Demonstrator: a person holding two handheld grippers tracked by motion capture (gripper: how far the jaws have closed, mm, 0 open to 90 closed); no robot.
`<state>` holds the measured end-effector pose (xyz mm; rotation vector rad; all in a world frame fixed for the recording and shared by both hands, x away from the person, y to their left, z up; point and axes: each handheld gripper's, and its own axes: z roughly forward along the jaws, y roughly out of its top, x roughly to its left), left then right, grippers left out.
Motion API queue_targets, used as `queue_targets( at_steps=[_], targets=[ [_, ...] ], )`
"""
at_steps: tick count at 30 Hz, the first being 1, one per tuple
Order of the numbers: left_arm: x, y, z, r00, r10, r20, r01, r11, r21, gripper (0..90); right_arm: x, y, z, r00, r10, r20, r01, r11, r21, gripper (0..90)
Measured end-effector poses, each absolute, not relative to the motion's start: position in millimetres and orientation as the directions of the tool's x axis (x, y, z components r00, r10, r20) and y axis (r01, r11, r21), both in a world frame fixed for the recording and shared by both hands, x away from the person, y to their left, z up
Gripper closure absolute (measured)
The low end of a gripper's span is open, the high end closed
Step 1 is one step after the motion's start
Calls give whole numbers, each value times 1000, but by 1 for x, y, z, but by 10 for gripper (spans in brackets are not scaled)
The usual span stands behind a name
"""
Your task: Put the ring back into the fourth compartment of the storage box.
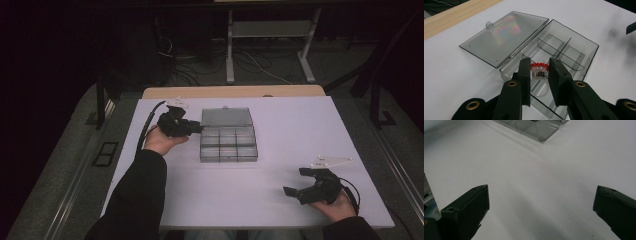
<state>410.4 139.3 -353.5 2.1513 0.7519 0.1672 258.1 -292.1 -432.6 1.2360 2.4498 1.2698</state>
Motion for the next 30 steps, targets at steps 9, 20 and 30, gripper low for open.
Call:
queue_targets(
  at_steps=[9,20,30],
  targets=[
    [418,129,-361,805,575,-147,468,-464,752,710,258,-292,-433,-663,707,248,610,317,727,0],
    [426,121,-374,794,587,-160,483,-449,752,709,259,-292,-433,-667,704,244,606,321,727,0],
    [434,118,-388,772,611,-178,507,-422,751,708,259,-292,-433,-667,704,245,607,323,726,0]
  ],
)
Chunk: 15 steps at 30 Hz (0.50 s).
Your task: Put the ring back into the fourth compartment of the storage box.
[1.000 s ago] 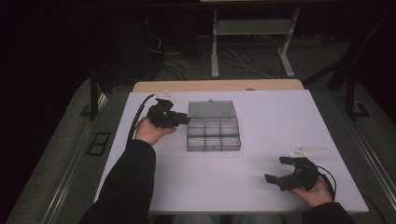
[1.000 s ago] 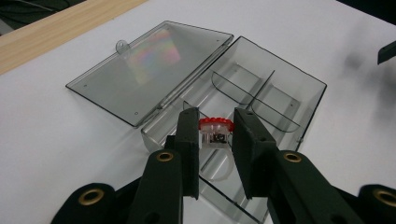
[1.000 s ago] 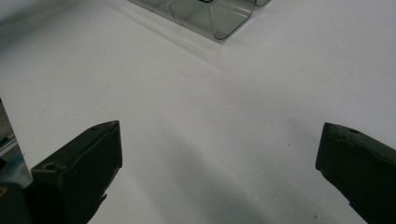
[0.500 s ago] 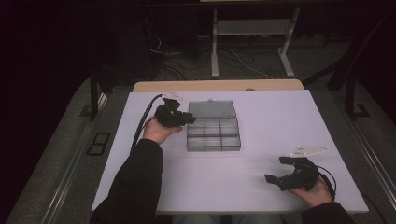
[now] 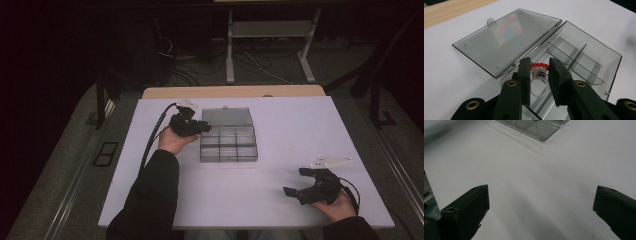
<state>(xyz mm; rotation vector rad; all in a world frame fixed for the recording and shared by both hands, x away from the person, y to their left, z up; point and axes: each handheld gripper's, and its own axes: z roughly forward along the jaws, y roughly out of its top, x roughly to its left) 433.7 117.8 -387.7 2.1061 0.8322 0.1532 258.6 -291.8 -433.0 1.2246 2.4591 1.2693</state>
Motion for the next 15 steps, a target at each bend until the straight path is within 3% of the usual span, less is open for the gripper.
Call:
queue_targets(
  at_steps=[15],
  targets=[
    [440,107,-407,761,622,-184,535,-441,721,703,258,-291,-433,-670,701,243,606,329,724,0]
  ],
)
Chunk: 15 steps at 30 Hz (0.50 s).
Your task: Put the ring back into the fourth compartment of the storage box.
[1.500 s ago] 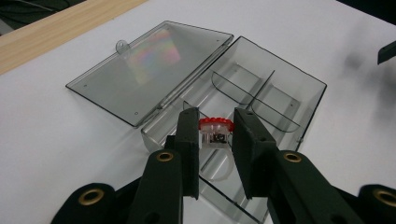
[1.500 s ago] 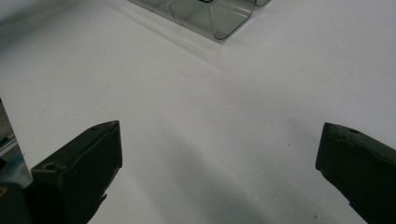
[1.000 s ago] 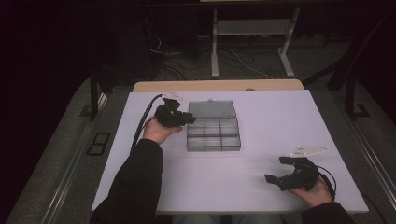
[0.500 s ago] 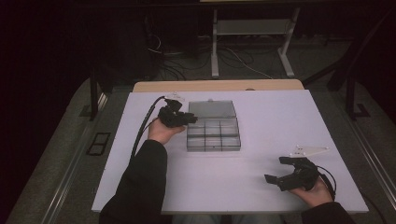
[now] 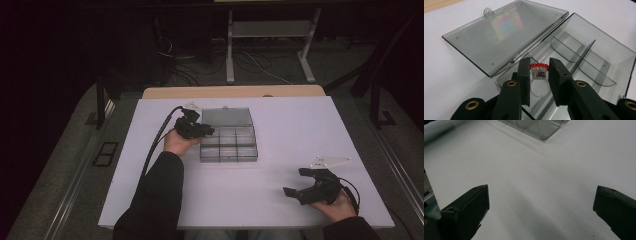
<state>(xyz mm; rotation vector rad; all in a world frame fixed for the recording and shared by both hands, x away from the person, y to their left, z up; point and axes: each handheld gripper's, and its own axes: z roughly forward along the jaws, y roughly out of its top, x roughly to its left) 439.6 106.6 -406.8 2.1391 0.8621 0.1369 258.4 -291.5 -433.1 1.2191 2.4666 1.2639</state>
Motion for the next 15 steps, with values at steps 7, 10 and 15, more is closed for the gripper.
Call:
queue_targets(
  at_steps=[7,10,15],
  targets=[
    [442,103,-415,752,634,-181,551,-454,700,700,258,-291,-433,-674,698,243,606,333,722,0],
    [442,100,-420,743,641,-192,568,-452,687,697,258,-291,-433,-674,698,243,606,334,722,0],
    [443,97,-425,749,634,-192,570,-470,674,685,259,-291,-433,-676,697,240,605,338,721,0]
  ],
)
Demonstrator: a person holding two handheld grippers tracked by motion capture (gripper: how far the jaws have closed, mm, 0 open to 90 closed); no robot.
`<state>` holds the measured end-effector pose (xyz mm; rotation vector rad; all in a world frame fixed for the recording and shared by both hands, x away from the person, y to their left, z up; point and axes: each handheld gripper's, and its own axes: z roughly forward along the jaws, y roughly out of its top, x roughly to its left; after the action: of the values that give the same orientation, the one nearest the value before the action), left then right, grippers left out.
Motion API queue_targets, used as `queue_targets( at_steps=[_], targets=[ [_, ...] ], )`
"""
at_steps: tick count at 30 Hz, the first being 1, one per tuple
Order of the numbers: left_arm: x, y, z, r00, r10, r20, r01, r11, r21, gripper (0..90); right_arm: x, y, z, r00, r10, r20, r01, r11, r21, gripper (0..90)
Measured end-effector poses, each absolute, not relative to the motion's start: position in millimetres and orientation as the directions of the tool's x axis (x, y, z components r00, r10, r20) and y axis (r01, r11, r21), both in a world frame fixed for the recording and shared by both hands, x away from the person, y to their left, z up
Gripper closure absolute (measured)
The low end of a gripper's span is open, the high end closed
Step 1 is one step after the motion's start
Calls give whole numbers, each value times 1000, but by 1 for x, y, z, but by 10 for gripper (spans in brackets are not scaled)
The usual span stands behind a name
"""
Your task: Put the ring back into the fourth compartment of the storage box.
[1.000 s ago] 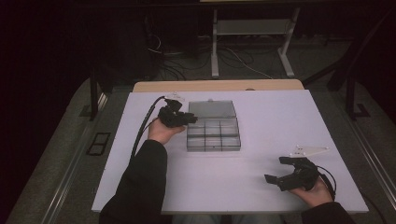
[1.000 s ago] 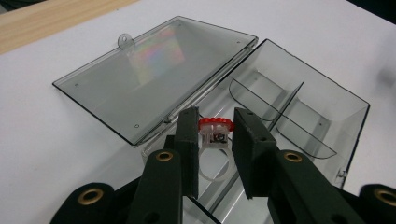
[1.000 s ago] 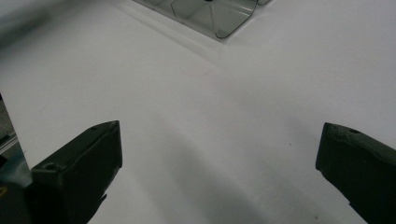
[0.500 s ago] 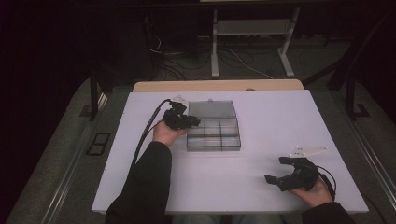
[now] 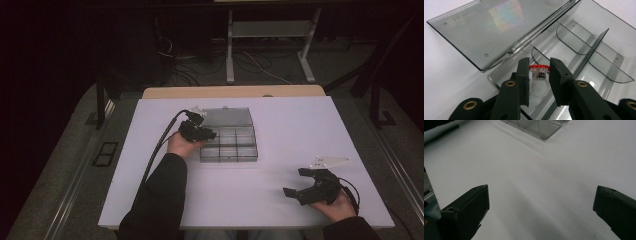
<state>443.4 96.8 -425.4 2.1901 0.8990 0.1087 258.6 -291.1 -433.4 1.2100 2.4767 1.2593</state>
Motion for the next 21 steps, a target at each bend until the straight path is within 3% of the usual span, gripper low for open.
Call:
queue_targets(
  at_steps=[12,21],
  targets=[
    [441,98,-419,751,626,-210,574,-461,677,583,259,-291,-433,-674,698,242,607,336,720,0],
    [434,105,-400,745,620,-247,581,-420,697,408,259,-291,-433,-674,698,242,606,335,722,0]
  ],
)
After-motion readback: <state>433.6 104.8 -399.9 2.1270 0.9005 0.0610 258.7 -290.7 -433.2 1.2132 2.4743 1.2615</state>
